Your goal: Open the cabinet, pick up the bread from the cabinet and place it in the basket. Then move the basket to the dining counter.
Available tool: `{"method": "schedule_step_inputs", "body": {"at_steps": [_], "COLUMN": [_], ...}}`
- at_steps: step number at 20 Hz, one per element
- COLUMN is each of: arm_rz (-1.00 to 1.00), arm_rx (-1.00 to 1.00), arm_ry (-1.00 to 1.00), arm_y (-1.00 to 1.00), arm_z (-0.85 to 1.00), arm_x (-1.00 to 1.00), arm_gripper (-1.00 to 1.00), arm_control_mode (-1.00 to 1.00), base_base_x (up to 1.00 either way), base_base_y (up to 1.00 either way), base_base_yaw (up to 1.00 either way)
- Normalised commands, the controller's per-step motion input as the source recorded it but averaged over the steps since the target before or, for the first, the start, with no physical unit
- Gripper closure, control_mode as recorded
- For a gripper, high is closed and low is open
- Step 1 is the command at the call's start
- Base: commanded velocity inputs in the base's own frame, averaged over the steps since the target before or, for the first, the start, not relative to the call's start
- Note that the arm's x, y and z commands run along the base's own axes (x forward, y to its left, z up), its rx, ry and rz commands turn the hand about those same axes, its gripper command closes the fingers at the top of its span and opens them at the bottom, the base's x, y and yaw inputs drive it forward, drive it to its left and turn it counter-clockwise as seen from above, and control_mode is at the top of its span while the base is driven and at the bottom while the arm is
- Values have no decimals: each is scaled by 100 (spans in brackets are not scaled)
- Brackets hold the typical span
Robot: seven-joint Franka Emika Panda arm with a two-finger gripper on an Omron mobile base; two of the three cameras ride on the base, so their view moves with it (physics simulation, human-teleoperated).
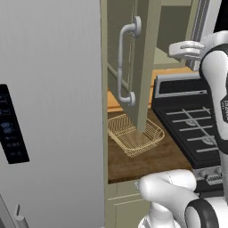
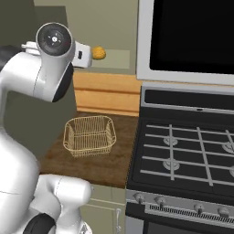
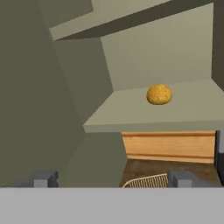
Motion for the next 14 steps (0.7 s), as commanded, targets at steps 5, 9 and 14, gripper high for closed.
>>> {"method": "schedule_step_inputs", "body": {"at_steps": [5, 9, 14], "arm_rz": [-4, -4, -4], "arm_rx": [-3, -5, -5], "arm_ry": [1, 0, 1], "arm_y": [-1, 0, 0], "arm_z": [-20, -18, -3], "arm_x": [65, 85, 66], "arm_gripper": [-100, -100, -100], "arm_control_mode": [-100, -100, -100], "base_base_x": [0, 0, 0], "base_base_y": [0, 0, 0], "base_base_yaw": [0, 0, 0]}}
